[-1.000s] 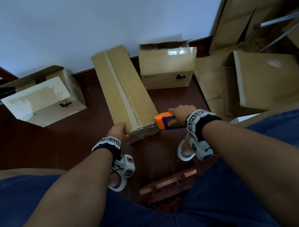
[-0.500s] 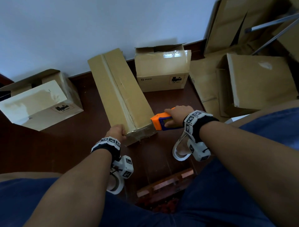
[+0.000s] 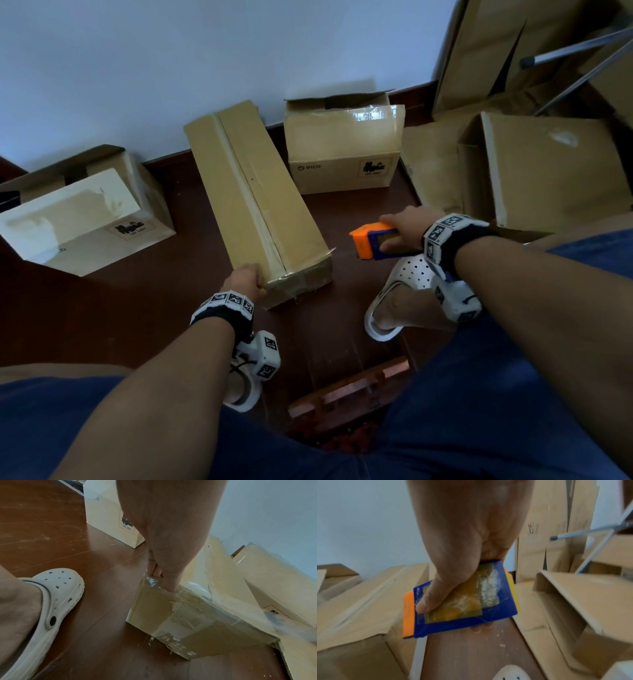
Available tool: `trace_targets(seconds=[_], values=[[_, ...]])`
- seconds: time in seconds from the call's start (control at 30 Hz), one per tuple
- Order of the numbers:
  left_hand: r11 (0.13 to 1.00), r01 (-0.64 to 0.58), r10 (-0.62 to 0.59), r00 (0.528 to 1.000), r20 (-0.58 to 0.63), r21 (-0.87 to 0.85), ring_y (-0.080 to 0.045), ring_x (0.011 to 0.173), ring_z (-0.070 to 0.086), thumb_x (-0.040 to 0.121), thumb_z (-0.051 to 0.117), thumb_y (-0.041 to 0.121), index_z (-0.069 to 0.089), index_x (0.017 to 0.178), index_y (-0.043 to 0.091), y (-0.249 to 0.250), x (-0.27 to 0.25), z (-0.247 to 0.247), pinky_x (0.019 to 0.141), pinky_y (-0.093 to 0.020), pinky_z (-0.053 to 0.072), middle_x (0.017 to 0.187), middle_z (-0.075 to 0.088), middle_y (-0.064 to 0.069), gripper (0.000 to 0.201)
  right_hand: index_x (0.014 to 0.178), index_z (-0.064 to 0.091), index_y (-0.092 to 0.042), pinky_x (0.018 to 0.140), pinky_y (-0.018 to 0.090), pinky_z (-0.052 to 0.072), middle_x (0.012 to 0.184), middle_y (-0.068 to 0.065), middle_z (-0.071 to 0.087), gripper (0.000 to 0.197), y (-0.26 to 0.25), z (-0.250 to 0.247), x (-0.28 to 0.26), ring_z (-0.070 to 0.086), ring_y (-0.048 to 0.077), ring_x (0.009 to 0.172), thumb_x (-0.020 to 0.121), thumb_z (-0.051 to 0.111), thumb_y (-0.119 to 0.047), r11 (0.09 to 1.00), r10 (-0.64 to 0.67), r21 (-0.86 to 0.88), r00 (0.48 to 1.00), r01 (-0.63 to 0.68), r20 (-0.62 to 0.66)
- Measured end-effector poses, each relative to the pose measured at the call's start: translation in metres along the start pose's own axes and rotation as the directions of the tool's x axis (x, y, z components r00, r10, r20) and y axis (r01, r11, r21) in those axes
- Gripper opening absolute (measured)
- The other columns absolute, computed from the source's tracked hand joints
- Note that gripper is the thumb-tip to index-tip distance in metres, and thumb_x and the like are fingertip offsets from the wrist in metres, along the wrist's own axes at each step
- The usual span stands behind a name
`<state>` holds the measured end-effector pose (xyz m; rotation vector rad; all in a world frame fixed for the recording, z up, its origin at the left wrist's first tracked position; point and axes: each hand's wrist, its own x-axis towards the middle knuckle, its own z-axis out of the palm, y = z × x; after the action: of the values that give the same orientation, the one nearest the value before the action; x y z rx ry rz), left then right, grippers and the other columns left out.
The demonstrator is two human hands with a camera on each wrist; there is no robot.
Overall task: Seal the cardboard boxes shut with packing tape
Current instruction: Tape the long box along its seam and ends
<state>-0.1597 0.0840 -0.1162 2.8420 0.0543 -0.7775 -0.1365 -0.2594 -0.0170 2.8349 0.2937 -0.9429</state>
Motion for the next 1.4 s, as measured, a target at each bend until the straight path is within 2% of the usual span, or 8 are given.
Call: trace_targets(seconds=[0.2, 0.53, 0.7, 0.83, 1.03, 1.13, 1.2, 1.4], values=[[1.000, -0.007, 0.005, 0.998, 0.060, 0.029, -0.020, 0.079, 0.054, 0.079, 0.069, 0.015, 0.044, 0.072, 0.024, 0.002, 0.002, -0.008, 0.067, -0.028, 0.040, 0.085, 0.052, 0.001, 0.027, 0.122, 0.053, -0.020, 0.065, 0.033, 0.046, 0.105, 0.007, 0.060, 0.057, -0.008, 0.000, 0.013, 0.057, 0.025, 0.083, 0.086, 0.052, -0.065, 0.998, 0.057, -0.022, 0.998, -0.057, 0.021], [0.999, 0.001, -0.004, 0.997, 0.077, 0.034, -0.019, 0.078, 0.057, 0.077, 0.069, 0.015, 0.047, 0.072, 0.023, 0.003, 0.002, -0.011, 0.063, -0.026, 0.041, 0.087, 0.057, 0.000, 0.024, 0.111, 0.061, -0.013, 0.063, 0.032, 0.044, 0.099, 0.006, 0.064, 0.050, -0.025, 0.013, 0.030, 0.059, 0.024, 0.078, 0.088, 0.055, -0.057, 0.989, 0.141, 0.025, 0.988, -0.143, 0.066], [0.996, -0.026, 0.016, 0.993, 0.119, 0.081, -0.021, 0.081, 0.058, 0.080, 0.069, 0.017, 0.044, 0.073, 0.023, 0.008, 0.004, -0.017, 0.069, -0.028, 0.046, 0.089, 0.059, -0.002, 0.026, 0.091, 0.059, -0.015, 0.063, 0.031, 0.042, 0.075, 0.001, 0.054, 0.037, -0.043, 0.008, 0.033, 0.055, 0.020, 0.070, 0.092, 0.053, -0.052, 0.986, 0.163, 0.023, 0.981, -0.166, 0.103], [0.991, -0.054, 0.032, 0.984, 0.178, 0.123, -0.021, 0.082, 0.057, 0.082, 0.069, 0.014, 0.044, 0.076, 0.020, 0.013, 0.005, -0.024, 0.075, -0.031, 0.049, 0.090, 0.056, -0.003, 0.027, 0.083, 0.059, -0.015, 0.061, 0.030, 0.042, 0.070, 0.001, 0.053, 0.035, -0.054, 0.007, 0.038, 0.050, 0.017, 0.059, 0.093, 0.053, -0.048, 0.989, 0.148, 0.003, 0.986, -0.149, 0.078], [0.980, -0.095, 0.054, 0.972, 0.229, 0.175, -0.021, 0.084, 0.057, 0.081, 0.073, 0.019, 0.043, 0.076, 0.022, 0.011, 0.012, -0.025, 0.070, -0.029, 0.046, 0.091, 0.055, -0.002, 0.031, 0.088, 0.058, -0.016, 0.067, 0.031, 0.043, 0.075, 0.001, 0.052, 0.030, -0.076, 0.009, 0.054, 0.055, 0.020, 0.075, 0.095, 0.051, -0.044, 0.993, 0.117, 0.011, 0.988, -0.119, 0.099], [0.973, -0.098, 0.039, 0.962, 0.269, 0.210, -0.023, 0.091, 0.061, 0.084, 0.072, 0.022, 0.054, 0.094, 0.015, 0.014, 0.014, -0.027, 0.075, -0.029, 0.049, 0.101, 0.061, -0.007, 0.021, 0.086, 0.060, -0.015, 0.063, 0.031, 0.042, 0.072, 0.001, 0.052, 0.031, -0.079, 0.005, 0.060, 0.053, 0.019, 0.068, 0.095, 0.050, -0.044, 0.995, 0.099, -0.009, 0.990, -0.099, 0.105], [0.974, -0.084, 0.020, 0.958, 0.286, 0.212, -0.026, 0.098, 0.062, 0.085, 0.071, 0.023, 0.057, 0.106, 0.009, 0.015, 0.015, -0.027, 0.081, -0.031, 0.050, 0.108, 0.062, -0.009, 0.029, 0.085, 0.061, -0.016, 0.060, 0.030, 0.041, 0.072, 0.000, 0.053, 0.031, -0.079, 0.005, 0.063, 0.051, 0.017, 0.063, 0.095, 0.050, -0.043, 0.996, 0.088, -0.029, 0.992, -0.086, 0.094], [0.974, -0.093, 0.027, 0.953, 0.301, 0.208, -0.027, 0.100, 0.061, 0.086, 0.071, 0.024, 0.055, 0.103, 0.010, 0.014, 0.017, -0.026, 0.080, -0.032, 0.047, 0.106, 0.061, -0.009, 0.027, 0.081, 0.062, -0.015, 0.045, 0.027, 0.032, 0.070, 0.001, 0.055, 0.035, -0.081, 0.006, 0.070, 0.050, 0.016, 0.057, 0.096, 0.049, -0.044, 0.997, 0.050, -0.068, 0.997, -0.046, 0.061]])
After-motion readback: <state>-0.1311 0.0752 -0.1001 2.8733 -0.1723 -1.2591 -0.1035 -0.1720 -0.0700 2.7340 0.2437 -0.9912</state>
